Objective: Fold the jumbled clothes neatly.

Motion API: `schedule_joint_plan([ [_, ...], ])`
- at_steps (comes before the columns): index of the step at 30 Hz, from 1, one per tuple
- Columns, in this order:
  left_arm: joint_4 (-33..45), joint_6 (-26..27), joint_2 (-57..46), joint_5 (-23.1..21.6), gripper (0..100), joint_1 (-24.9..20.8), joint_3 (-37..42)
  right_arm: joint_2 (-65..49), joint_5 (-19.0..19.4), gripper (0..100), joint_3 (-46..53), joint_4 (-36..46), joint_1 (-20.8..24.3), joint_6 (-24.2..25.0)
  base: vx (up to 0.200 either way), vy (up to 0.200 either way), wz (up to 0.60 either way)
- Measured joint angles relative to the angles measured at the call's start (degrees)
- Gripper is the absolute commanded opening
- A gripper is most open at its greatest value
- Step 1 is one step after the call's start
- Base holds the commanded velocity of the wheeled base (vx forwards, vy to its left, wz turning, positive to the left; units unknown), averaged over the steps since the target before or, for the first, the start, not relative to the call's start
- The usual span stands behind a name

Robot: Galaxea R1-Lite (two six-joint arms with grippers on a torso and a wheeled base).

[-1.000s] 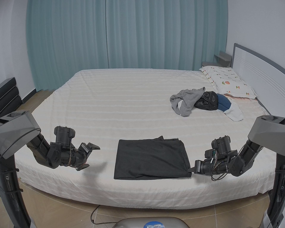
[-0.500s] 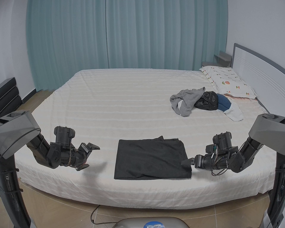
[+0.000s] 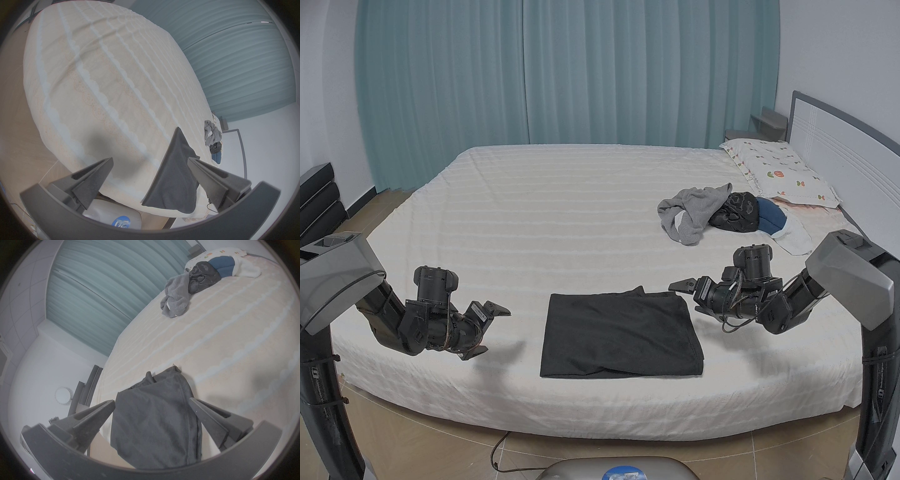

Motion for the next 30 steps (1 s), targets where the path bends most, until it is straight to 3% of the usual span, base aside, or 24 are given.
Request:
schedule_joint_plan([
  [10, -0.11, 0.02, -0.09, 1.58, 100, -0.09, 0.51, 8.02, -1.56, 100, -9.86, 0.48, 0.79, 1.6, 0.0, 0.0, 0.0],
  [24, -0.09, 0.0, -0.07, 2.08, 100, -0.44, 0.4, 11.46, -2.54, 100, -14.24, 1.32, -1.82, 1.45, 0.0, 0.0, 0.0],
  [25, -0.09, 0.02, -0.07, 2.07, 100, -0.44, 0.4, 11.76, -2.49, 0, -14.45, 1.45, -1.79, 1.65, 0.0, 0.0, 0.0],
  [30, -0.09, 0.05, -0.07, 2.08, 100, -0.44, 0.35, 13.12, -2.45, 0, -15.98, 1.6, -1.46, 1.93, 0.0, 0.0, 0.0],
])
